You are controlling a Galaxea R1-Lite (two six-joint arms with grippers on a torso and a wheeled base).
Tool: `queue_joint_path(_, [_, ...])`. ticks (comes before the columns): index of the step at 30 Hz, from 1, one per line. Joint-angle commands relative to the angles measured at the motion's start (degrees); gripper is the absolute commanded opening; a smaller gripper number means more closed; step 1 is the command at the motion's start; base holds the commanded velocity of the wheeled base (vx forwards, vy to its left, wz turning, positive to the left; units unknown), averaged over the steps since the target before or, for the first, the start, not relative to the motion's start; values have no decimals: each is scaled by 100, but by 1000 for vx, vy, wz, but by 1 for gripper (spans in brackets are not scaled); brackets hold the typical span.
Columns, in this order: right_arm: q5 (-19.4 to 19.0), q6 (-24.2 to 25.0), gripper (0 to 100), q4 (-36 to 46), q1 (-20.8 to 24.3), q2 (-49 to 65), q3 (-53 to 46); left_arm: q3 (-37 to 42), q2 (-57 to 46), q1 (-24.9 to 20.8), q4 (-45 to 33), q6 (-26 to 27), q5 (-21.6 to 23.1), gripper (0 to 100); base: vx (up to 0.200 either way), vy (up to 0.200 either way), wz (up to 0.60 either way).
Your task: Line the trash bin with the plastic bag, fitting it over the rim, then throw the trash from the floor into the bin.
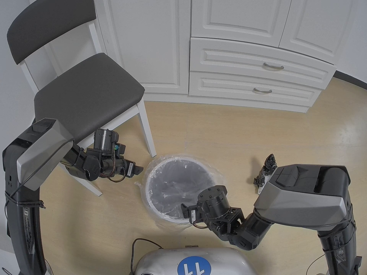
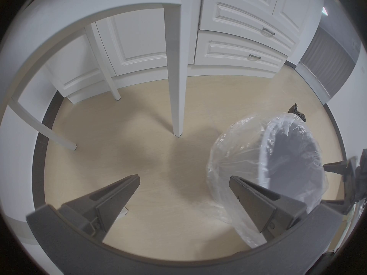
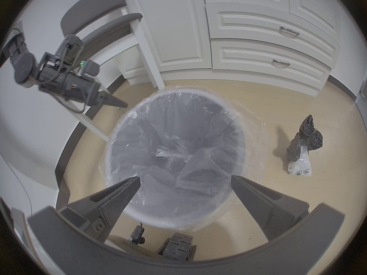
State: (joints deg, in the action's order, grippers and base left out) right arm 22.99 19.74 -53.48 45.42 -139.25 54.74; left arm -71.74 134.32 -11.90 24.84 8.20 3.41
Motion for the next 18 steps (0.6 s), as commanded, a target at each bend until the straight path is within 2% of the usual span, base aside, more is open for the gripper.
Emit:
queue_joint_path(1, [390, 364, 100, 444, 19, -322, 705, -15, -19, -14, 12, -3, -7, 100, 0, 0, 0])
queue_joint_path(6, [698, 733, 100, 997, -25, -339, 1224, -7, -2, -14, 108, -3, -25, 100, 0, 0, 0])
queue_joint_path(10, [759, 777, 100, 1305, -25, -278, 1259, -7, -2, -14, 117, -3, -34, 100, 0, 0, 0])
queue_joint_path(18, [847, 751, 100, 1340, 107, -67, 1101, 2, -2, -23, 126, 6, -43, 100, 0, 0, 0])
